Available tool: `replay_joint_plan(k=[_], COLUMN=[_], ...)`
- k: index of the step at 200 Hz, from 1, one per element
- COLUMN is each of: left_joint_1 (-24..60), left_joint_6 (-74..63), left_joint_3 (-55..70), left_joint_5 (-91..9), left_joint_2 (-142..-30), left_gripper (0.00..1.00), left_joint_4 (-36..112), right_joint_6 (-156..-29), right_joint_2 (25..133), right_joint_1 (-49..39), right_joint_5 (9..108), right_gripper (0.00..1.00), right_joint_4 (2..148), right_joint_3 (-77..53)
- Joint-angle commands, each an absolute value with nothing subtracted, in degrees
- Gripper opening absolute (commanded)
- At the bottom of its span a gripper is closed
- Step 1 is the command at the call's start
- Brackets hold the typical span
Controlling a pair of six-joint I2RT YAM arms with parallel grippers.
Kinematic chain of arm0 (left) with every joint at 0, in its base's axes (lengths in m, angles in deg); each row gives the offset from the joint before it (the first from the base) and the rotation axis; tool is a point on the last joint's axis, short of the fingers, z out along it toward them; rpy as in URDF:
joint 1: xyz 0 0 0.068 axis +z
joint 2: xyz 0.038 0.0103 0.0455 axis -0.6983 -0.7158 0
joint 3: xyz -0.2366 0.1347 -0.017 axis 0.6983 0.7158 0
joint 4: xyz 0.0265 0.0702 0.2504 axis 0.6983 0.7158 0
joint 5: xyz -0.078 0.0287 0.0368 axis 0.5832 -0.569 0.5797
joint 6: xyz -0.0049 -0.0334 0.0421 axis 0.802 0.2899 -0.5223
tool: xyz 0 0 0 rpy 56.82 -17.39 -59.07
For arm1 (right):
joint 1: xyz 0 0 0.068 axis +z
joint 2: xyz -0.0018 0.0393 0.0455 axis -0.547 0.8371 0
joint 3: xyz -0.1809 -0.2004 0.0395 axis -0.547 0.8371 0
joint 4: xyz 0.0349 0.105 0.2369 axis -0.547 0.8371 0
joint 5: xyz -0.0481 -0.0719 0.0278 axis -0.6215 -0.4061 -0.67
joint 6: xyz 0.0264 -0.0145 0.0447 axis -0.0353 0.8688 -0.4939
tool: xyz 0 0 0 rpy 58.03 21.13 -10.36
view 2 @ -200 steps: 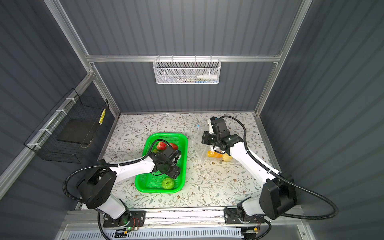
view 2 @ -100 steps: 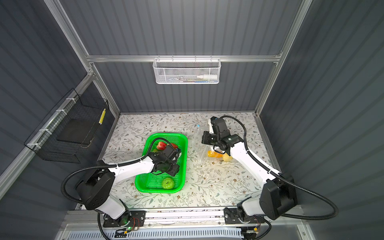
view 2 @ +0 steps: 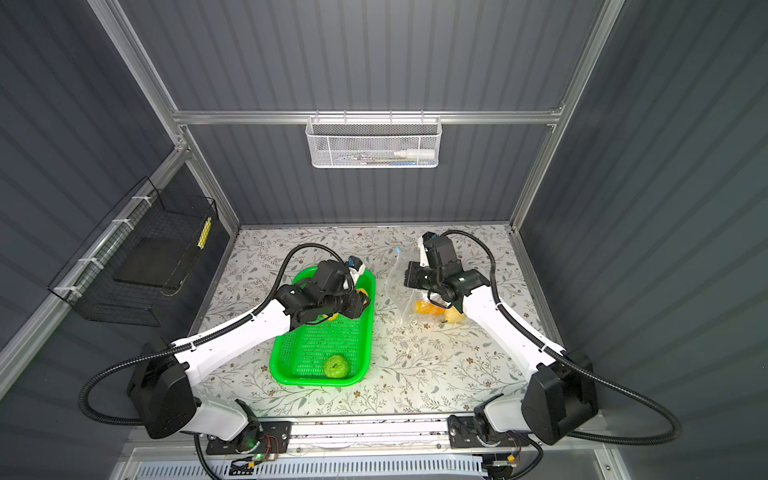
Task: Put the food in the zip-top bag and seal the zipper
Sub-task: 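Carry the small yellow pear with the left gripper to the bag mouth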
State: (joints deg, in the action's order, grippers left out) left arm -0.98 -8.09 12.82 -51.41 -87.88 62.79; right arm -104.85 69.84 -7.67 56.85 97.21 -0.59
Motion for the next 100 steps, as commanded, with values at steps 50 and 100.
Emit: replay_joint_plan(k=[50, 100], left_joint_1=[-0.6, -0.7], left_joint_6=[-4.0, -2.5], left_joint_3=[13.6, 11.6], left_joint_5=[-38.0, -34.1], left_joint_2=[-85.5, -91.2], left_gripper=[0.55, 0.56], left_joint_4=[44.0, 37.8], right_joint_6=[-104.8, -105.2], right_joint_2=[68.9, 68.9], right_joint_1=[-7.9, -7.9], right_joint_5=[57.0, 57.5], right_gripper=[0.09, 0.09], right_joint_4=[97.2, 96.6], right_joint_3=[-1.0, -0.6])
